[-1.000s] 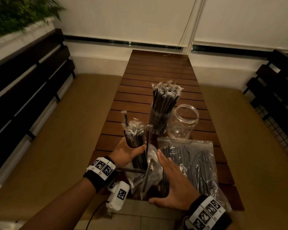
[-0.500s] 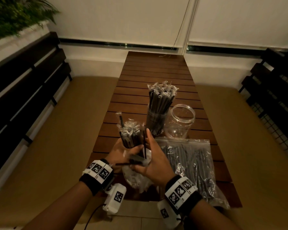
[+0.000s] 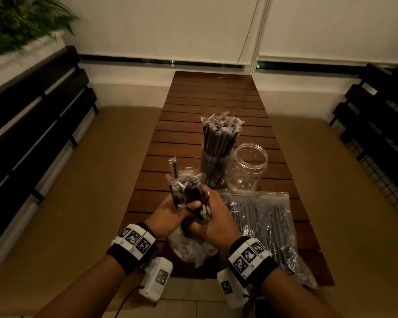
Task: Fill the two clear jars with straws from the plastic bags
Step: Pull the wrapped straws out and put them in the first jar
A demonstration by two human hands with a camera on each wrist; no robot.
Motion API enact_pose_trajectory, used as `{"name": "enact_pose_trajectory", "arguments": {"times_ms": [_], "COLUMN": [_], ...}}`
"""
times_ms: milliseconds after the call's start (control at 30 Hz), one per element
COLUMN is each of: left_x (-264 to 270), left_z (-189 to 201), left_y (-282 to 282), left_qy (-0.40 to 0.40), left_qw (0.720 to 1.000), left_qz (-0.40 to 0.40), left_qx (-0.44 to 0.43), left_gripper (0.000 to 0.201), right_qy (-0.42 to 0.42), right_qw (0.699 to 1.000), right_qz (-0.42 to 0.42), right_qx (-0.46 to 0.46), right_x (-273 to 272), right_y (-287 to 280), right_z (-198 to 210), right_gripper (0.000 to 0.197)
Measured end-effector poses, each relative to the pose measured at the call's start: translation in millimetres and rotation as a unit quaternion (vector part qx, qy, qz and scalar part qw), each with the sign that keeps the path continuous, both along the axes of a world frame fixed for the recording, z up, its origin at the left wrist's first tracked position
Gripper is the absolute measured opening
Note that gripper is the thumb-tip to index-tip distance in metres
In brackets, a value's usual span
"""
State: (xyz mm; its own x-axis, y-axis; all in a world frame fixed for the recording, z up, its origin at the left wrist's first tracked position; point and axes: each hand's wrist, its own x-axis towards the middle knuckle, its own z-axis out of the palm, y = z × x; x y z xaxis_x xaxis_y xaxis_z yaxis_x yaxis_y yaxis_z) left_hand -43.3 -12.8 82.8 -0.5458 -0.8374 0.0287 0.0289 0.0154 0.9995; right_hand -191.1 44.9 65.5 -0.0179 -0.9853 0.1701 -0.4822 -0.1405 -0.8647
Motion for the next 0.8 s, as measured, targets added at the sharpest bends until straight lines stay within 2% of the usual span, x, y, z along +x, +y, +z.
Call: {"name": "enact_pose_trajectory", "arguments": {"times_ms": [67, 167, 200, 300, 400, 500, 600, 667, 733, 800], "left_x": [4.4, 11.5, 13.0, 12.8, 11.4, 9.0, 5.6, 3.9, 3.2, 3.6], "left_z": [-2.0, -3.1, -3.1, 2.6, 2.9, 0.5, -5.4, -8.2, -9.4, -11.0], "left_y": [-0.6, -1.3, -2.1, -1.0, -2.5, -5.5, -12.7, -16.5, -18.4, -18.6], "left_qy": [-0.001, -0.02, -0.022, -0.018, -0.008, 0.005, -0.016, -0.023, -0.029, -0.025], "left_qw": [1.0, 0.999, 0.998, 0.997, 0.997, 0.999, 1.0, 0.999, 0.998, 0.998], "left_qz": [-0.02, -0.042, -0.052, -0.077, -0.078, -0.04, 0.006, 0.021, 0.019, 0.01], "left_qx": [-0.003, 0.004, 0.012, 0.026, 0.024, 0.007, -0.027, -0.04, -0.055, -0.058], "left_gripper": [0.03, 0.062, 0.065, 0.052, 0.054, 0.039, 0.029, 0.024, 0.019, 0.023], "right_qy": [-0.014, -0.07, -0.075, -0.045, -0.06, -0.063, -0.073, -0.083, -0.093, -0.103], "right_qw": [1.0, 0.996, 0.996, 0.997, 0.996, 0.995, 0.994, 0.994, 0.993, 0.991], "right_qz": [0.009, 0.018, 0.021, 0.009, -0.003, -0.009, -0.015, -0.015, -0.003, 0.0], "right_qx": [0.013, 0.045, 0.049, 0.061, 0.071, 0.08, 0.083, 0.074, 0.069, 0.08], "right_x": [-3.0, -10.5, -12.9, -16.2, -20.8, -26.5, -28.9, -27.9, -27.4, -27.6], "right_y": [0.1, -3.1, -3.9, -7.7, -12.8, -16.6, -16.6, -15.6, -15.7, -16.0], "right_z": [1.9, -0.5, -1.3, -2.2, -2.1, 2.4, 7.5, 10.4, 11.9, 12.5], "right_gripper": [0.082, 0.074, 0.069, 0.048, 0.05, 0.047, 0.034, 0.032, 0.037, 0.031]}}
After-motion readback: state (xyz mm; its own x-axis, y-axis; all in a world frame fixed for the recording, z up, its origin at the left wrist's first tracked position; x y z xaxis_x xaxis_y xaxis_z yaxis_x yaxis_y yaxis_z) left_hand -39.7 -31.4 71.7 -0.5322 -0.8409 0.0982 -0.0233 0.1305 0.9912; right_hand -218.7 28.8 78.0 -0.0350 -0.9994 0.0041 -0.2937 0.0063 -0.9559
